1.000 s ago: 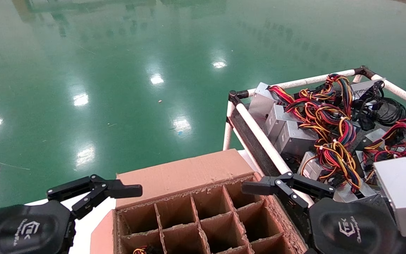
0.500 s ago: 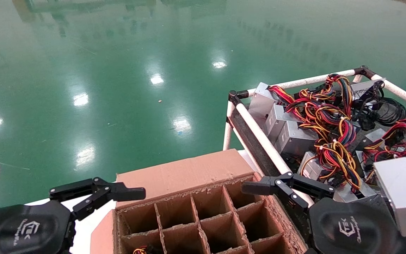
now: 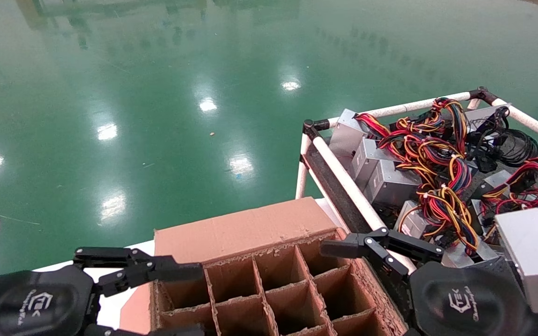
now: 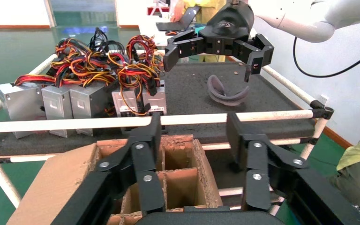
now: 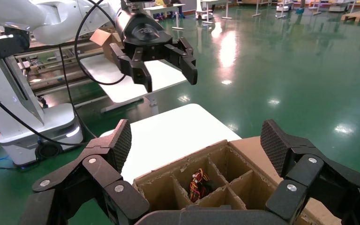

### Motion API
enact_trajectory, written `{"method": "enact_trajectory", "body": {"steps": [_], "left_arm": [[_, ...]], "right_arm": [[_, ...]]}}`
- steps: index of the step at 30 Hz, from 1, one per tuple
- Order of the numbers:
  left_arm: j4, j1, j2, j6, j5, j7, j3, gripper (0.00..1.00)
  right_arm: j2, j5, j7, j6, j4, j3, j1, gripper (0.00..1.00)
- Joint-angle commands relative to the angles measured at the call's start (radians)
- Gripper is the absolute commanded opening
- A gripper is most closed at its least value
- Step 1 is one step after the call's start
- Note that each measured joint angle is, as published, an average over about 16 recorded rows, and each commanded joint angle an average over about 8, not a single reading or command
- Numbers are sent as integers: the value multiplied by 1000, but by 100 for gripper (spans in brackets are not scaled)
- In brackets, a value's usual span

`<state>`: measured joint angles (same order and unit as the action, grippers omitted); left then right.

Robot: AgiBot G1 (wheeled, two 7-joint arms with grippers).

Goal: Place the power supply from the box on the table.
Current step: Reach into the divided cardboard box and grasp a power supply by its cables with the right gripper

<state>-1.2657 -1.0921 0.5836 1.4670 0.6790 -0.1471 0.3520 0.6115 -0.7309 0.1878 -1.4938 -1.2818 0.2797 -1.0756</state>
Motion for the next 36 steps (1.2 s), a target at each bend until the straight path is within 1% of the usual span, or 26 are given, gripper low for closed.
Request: {"method": "enact_trajectory", "body": {"steps": [1,18,19,26,27,32,36], "left_arm": [[0,0,0,0,0,0,0,0],[0,0,0,0,0,0,0,0],[0,0,0,0,0,0,0,3],[0,0,0,0,0,0,0,90],[0,0,0,0,0,0,0,100],[0,0,0,0,0,0,0,100],[0,0,0,0,0,0,0,100]], "right_arm": [[0,0,0,0,0,0,0,100],[0,0,0,0,0,0,0,100],[0,0,0,0,0,0,0,100],[0,0,0,0,0,0,0,100],[0,0,0,0,0,0,0,100],[4,-10,-5,5,0,3,1,100],[23,-45,-21,29,2,16,5,100]]}}
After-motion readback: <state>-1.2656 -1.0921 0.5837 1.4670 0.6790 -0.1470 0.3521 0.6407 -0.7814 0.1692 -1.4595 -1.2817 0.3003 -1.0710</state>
